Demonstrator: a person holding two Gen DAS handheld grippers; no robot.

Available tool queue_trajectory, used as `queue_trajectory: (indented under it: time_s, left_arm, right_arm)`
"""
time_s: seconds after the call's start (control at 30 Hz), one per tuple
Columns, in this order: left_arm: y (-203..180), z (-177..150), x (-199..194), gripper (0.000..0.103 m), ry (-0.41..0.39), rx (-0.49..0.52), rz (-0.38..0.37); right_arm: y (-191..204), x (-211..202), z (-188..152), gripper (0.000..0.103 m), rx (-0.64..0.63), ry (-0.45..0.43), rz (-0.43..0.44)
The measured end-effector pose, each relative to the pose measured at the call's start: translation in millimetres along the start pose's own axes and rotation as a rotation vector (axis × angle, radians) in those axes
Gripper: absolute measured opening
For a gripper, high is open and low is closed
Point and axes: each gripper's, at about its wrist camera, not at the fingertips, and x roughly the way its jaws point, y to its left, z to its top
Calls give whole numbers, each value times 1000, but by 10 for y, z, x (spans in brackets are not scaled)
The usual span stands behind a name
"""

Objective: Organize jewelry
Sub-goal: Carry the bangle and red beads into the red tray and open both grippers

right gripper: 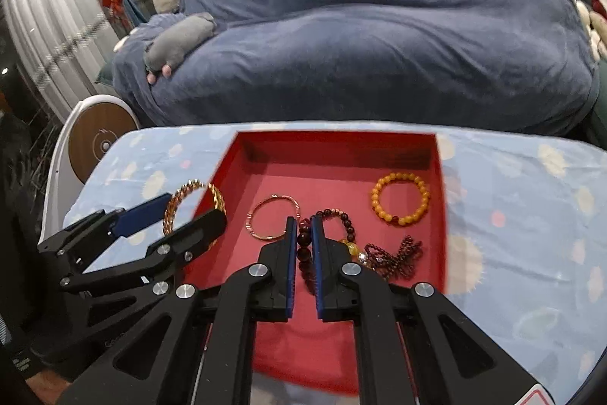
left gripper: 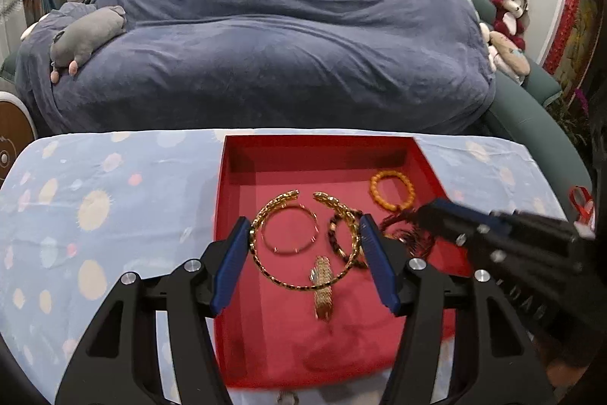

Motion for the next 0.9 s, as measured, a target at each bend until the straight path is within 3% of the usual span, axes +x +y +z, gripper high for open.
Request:
queue_trajectory:
  time_s: [0.17,0.2,0.3,0.47,0.63,0.9]
  left_arm:
    - [32,-10,294,57,43,10,4]
    - [26,-21,322,57,46,18,12]
    - [9,-22,294,71,24,35,32]
    - [55,-112,23,74,-10,16,31]
    - [111,-437,-367,76,-18,3,40]
    - [123,-1298,-833,79,62,-31,62]
  right_arm:
    - [-116,281,-28,9,19,37,-43]
    - [-121,269,-34,12,16,27,-57]
    - [-180,179,-68,21,26,5,-70]
    - [-250,-151,-247,26,46,-30,-59]
    - [-225,-482,-584,27,32,-32,-74]
    - [-191,-881,-1256,27,68,13,-76]
